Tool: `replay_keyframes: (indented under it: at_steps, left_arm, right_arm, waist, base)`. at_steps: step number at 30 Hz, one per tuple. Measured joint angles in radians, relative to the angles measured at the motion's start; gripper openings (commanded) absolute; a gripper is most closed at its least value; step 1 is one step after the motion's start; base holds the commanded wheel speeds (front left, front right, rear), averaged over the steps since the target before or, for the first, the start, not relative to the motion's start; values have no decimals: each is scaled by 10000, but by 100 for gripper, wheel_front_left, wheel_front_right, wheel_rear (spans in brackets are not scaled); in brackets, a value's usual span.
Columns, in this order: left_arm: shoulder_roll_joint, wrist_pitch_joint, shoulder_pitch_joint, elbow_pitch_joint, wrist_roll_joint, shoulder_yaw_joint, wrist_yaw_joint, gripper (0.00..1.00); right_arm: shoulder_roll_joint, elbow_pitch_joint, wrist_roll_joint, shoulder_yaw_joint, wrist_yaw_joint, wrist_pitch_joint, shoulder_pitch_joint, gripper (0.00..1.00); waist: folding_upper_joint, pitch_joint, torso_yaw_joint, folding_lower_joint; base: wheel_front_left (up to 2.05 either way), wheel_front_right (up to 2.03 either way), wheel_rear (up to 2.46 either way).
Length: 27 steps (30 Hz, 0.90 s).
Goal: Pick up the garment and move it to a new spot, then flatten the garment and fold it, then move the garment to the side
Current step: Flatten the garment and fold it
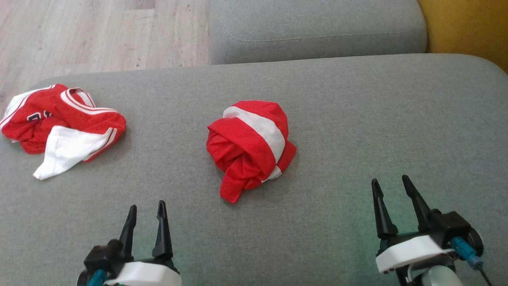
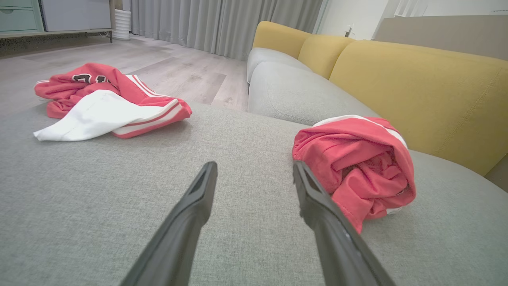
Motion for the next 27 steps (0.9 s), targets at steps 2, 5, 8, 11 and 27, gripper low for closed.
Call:
replay_keyframes:
  at_steps: [2,5,8,11,27]
  left_arm:
    - [-6,0,1,59,0,13,-29,100]
    - [-35,0,-4,117,0,25,-33,100]
    - [-63,0,-11,138,65,29,-46,100]
    - [-104,0,-33,136,102,31,-107,100]
    - [-405,0,-476,201,265,-59,-198,100]
  right_arm:
    - [0,8,0,-2,0,0,0,100]
    - [0,50,0,-12,0,0,-1,100]
    - [0,58,-12,-50,0,0,-1,100]
    - [0,142,-199,-17,0,0,-16,100]
    - [-15,2936,-1012,848,0,792,-2474,100]
  waist:
    - [0,2,8,0]
    - [0,17,28,0]
    - [0,71,79,0]
    - [0,161,199,1]
    - [0,876,2394,1]
  base:
    - [0,0,0]
    - [0,0,0]
    - [0,0,0]
    - [0,0,0]
    - [0,0,0]
